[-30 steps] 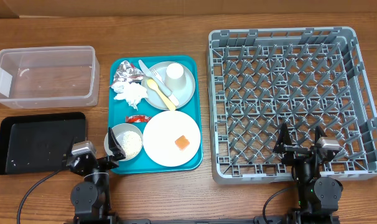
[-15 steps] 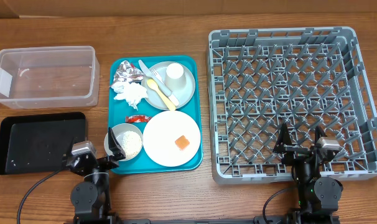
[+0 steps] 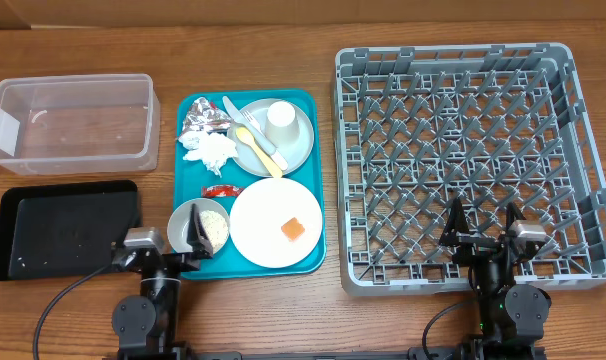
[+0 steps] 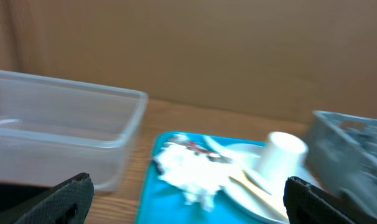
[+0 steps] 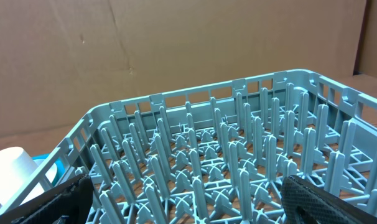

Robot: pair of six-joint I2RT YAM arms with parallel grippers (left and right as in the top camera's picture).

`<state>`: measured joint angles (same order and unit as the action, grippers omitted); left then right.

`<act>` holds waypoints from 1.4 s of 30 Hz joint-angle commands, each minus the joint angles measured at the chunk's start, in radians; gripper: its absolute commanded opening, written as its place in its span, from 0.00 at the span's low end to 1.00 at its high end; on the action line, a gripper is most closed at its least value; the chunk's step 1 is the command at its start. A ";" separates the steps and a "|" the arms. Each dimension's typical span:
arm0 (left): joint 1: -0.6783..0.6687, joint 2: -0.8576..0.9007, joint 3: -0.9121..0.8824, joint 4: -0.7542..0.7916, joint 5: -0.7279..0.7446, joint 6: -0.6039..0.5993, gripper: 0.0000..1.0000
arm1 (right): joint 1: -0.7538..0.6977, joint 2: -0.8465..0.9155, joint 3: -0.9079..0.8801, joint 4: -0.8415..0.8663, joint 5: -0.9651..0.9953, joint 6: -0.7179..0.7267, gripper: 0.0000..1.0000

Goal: Sort waste into correct bins and load items into the dishwasher rack
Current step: 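Move the left gripper over the grey rice bowl on the teal tray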

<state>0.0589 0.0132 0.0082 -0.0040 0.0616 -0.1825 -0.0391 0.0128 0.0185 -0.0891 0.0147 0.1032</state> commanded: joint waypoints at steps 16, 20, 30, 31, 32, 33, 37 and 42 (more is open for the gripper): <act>-0.004 0.101 0.379 -0.272 0.351 -0.013 1.00 | -0.003 -0.010 -0.010 0.006 0.009 -0.006 1.00; -0.004 0.214 0.540 -0.425 0.492 -0.017 1.00 | -0.003 -0.010 -0.010 0.006 0.009 -0.006 1.00; -0.008 0.466 0.920 -0.838 0.417 -0.088 1.00 | -0.003 -0.010 -0.010 0.006 0.009 -0.006 1.00; -0.007 0.479 0.935 -0.828 0.427 -0.087 1.00 | -0.003 -0.010 -0.010 0.006 0.009 -0.006 1.00; -0.007 0.489 0.947 -0.813 0.429 -0.087 1.00 | -0.003 -0.010 -0.010 0.006 0.009 -0.006 1.00; -0.007 0.494 0.950 -0.795 0.419 -0.087 1.00 | -0.003 -0.010 -0.010 0.006 0.009 -0.007 1.00; -0.007 0.510 0.949 -0.742 0.436 -0.180 1.00 | -0.003 -0.010 -0.010 0.006 0.009 -0.006 1.00; -0.008 0.577 0.950 -0.863 0.397 -0.154 1.00 | -0.003 -0.010 -0.010 0.006 0.009 -0.006 1.00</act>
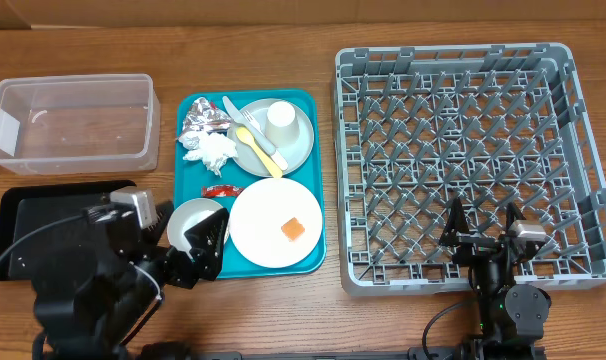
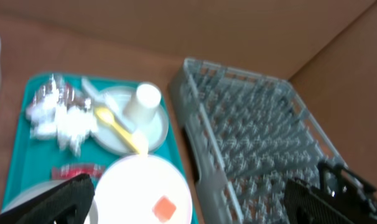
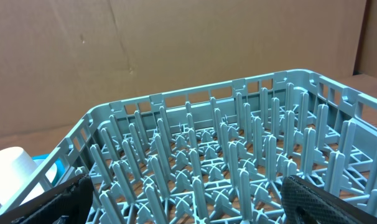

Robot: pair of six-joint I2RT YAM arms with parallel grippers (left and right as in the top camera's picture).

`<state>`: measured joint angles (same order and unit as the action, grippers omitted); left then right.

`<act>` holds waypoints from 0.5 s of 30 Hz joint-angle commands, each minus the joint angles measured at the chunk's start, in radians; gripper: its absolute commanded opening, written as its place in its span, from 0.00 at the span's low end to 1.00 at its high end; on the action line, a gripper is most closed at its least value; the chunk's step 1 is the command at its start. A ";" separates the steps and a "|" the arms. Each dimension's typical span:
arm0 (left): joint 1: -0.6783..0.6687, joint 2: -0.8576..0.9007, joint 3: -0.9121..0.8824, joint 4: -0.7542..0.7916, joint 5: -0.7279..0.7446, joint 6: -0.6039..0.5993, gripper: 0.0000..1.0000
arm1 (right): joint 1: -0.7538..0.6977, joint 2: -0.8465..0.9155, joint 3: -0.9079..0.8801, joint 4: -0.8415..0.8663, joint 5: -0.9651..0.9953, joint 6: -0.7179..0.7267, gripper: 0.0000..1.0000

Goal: Sort waste into correct bins and load items into the dishwasher rack
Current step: 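Move the left gripper over the grey rice bowl on the teal tray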

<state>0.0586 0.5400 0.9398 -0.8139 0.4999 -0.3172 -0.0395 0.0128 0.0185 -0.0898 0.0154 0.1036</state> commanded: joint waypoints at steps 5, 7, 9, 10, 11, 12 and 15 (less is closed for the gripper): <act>-0.008 0.146 0.035 -0.181 -0.202 -0.060 1.00 | -0.003 -0.010 -0.010 0.007 0.008 -0.007 1.00; -0.016 0.183 0.043 -0.223 -0.262 -0.068 1.00 | -0.003 -0.010 -0.010 0.007 0.008 -0.007 1.00; -0.042 0.223 0.046 -0.254 -0.323 -0.074 1.00 | -0.003 -0.010 -0.010 0.007 0.008 -0.007 1.00; -0.061 0.240 0.046 -0.261 -0.341 -0.075 1.00 | -0.003 -0.010 -0.010 0.007 0.008 -0.007 1.00; -0.080 0.255 0.046 -0.264 -0.354 -0.081 1.00 | -0.003 -0.010 -0.010 0.007 0.008 -0.007 1.00; -0.111 0.274 0.046 -0.263 -0.374 -0.093 1.00 | -0.003 -0.010 -0.010 0.007 0.008 -0.007 1.00; -0.216 0.322 0.046 -0.259 -0.478 -0.152 1.00 | -0.003 -0.010 -0.010 0.007 0.008 -0.007 1.00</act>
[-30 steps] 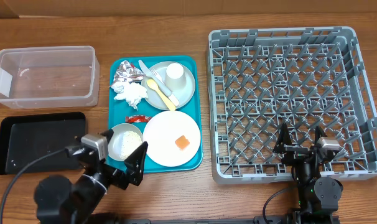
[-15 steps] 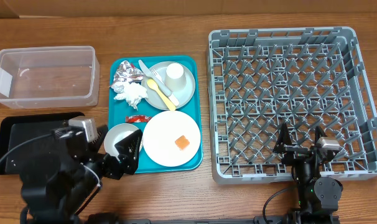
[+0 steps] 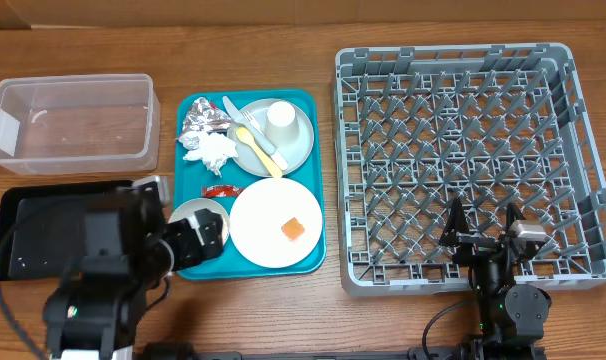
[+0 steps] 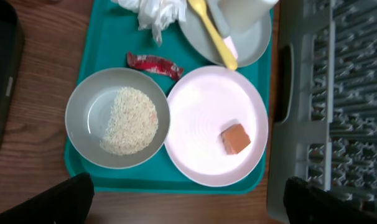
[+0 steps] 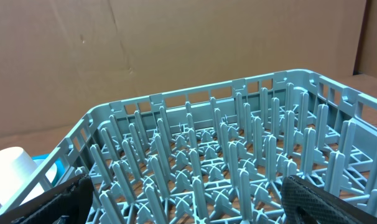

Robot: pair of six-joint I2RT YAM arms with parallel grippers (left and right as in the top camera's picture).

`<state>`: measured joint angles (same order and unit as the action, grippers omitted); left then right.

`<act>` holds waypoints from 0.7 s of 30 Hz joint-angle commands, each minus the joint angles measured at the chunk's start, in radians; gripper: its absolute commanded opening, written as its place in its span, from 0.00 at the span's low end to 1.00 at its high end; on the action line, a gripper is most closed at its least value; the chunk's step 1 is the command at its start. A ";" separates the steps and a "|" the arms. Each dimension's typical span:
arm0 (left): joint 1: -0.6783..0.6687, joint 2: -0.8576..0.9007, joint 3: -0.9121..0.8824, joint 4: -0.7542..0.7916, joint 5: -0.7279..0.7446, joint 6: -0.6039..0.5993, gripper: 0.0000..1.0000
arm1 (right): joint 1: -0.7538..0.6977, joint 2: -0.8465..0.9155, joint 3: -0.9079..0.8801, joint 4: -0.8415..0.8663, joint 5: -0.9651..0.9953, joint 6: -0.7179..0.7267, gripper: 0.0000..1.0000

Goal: Sort waste into correct bins and load items into the dishwasher rack
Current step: 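Move the left gripper over the grey rice bowl on the teal tray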

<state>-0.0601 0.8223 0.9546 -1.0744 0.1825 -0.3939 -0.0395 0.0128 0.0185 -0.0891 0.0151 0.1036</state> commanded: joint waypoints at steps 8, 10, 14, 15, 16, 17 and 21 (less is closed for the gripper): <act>-0.402 0.209 0.031 -0.051 -0.512 -0.288 1.00 | -0.003 -0.010 -0.010 0.006 0.009 -0.007 1.00; -0.414 0.267 0.031 -0.046 -0.527 -0.307 1.00 | -0.003 -0.010 -0.010 0.006 0.009 -0.007 1.00; -0.393 0.372 0.031 0.016 -0.519 -0.311 1.00 | -0.003 -0.010 -0.010 0.006 0.009 -0.007 1.00; -0.384 0.397 0.031 0.034 -0.514 -0.310 1.00 | -0.003 -0.010 -0.010 0.006 0.009 -0.007 1.00; -0.377 0.417 0.031 0.045 -0.508 -0.310 1.00 | -0.003 -0.010 -0.010 0.006 0.009 -0.007 1.00; -0.369 0.439 0.031 0.056 -0.498 -0.310 1.00 | -0.003 -0.010 -0.010 0.006 0.009 -0.007 1.00; -0.354 0.503 0.031 0.100 -0.458 -0.271 1.00 | -0.003 -0.010 -0.010 0.006 0.009 -0.007 1.00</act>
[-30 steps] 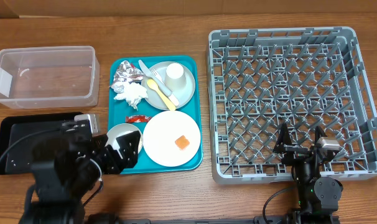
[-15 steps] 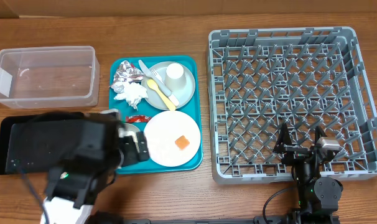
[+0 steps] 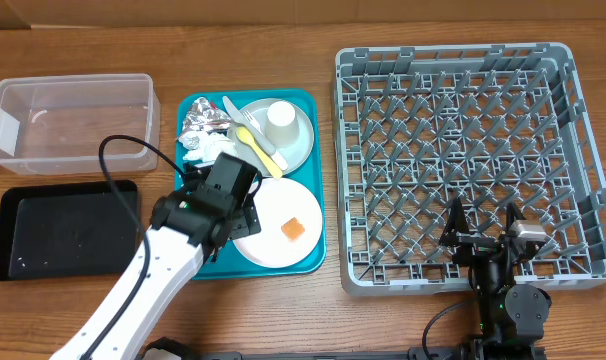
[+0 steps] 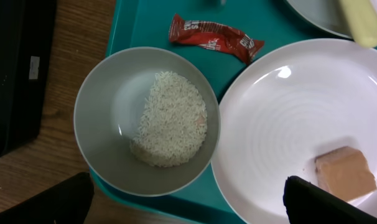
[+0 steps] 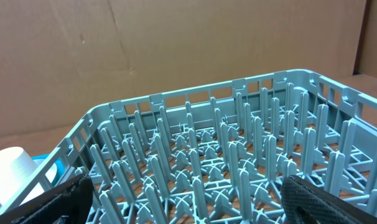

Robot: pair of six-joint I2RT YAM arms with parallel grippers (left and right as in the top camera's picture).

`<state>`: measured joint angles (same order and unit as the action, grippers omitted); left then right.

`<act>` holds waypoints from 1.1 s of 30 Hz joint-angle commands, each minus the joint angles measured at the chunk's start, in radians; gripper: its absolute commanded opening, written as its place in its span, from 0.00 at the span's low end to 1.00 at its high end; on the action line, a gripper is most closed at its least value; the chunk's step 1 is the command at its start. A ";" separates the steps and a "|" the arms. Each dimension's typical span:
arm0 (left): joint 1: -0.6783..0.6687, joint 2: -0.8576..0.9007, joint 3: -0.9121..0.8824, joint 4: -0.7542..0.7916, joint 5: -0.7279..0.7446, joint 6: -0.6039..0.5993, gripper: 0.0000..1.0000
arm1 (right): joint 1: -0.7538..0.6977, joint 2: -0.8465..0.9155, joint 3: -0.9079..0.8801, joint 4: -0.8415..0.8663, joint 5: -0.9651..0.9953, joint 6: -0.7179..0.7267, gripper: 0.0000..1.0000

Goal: Sort waste into correct bins and load items into the dishwasher rack
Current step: 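Move the left gripper over the grey rice bowl on the teal tray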

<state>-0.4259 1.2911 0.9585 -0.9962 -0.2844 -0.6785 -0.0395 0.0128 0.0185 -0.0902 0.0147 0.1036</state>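
A teal tray (image 3: pixel 318 180) holds a grey bowl of rice (image 4: pixel 107 112), a red wrapper (image 4: pixel 216 37) and a white plate (image 4: pixel 282 112) with an orange cube (image 4: pixel 341 171). My left gripper (image 4: pixel 188 208) hangs open and empty just above the bowl's near rim and the plate's edge. In the overhead view the left gripper (image 3: pixel 223 200) hides the bowl. Farther back on the tray lie foil (image 3: pixel 205 122), a napkin (image 3: pixel 211 150), and a plate (image 3: pixel 298 150) with a cup (image 3: pixel 281 120) and a yellow spoon (image 3: pixel 258 145). My right gripper (image 5: pixel 188 202) rests open at the rack's (image 3: pixel 463 150) front edge.
A clear plastic bin (image 3: pixel 73 120) stands at the back left. A black bin (image 3: pixel 63 228) lies in front of it, left of the tray. The rack's upright tines (image 5: pixel 238 155) fill the right wrist view.
My left gripper has come lower and farther over the tray; the bowl and white plate now fill its view. It is still open. The right arm has not moved.
My left arm sat folded at the table's front edge, looking level across the tray. Then it stood raised and tilted toward tray and rack. Then it looked straight down on the tray, and now hangs close over the bowl. The right arm stayed parked.
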 commanded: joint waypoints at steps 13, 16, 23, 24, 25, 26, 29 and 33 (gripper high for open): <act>0.036 0.222 0.025 0.086 0.165 0.117 1.00 | -0.003 -0.010 -0.010 0.008 0.009 -0.007 1.00; 0.083 0.248 0.025 0.073 0.168 0.114 1.00 | -0.003 -0.010 -0.010 0.008 0.009 -0.007 1.00; 0.206 0.251 0.025 0.077 0.304 0.249 0.87 | -0.003 -0.010 -0.010 0.008 0.009 -0.007 1.00; 0.208 0.251 0.025 0.083 0.317 0.267 0.86 | -0.003 -0.010 -0.010 0.008 0.009 -0.007 1.00; 0.207 0.251 0.025 0.085 0.320 0.274 0.86 | -0.003 -0.010 -0.010 0.008 0.009 -0.007 1.00; 0.206 0.251 0.025 0.088 0.322 0.276 0.86 | -0.003 -0.010 -0.010 0.008 0.009 -0.007 1.00; 0.204 0.252 0.025 0.086 0.323 0.275 0.87 | -0.003 -0.010 -0.010 0.008 0.009 -0.007 1.00; 0.201 0.252 0.025 0.086 0.322 0.275 0.85 | -0.003 -0.010 -0.010 0.008 0.009 -0.007 1.00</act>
<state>-0.2211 1.5414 0.9623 -0.9115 0.0162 -0.4332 -0.0395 0.0128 0.0185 -0.0895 0.0154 0.1036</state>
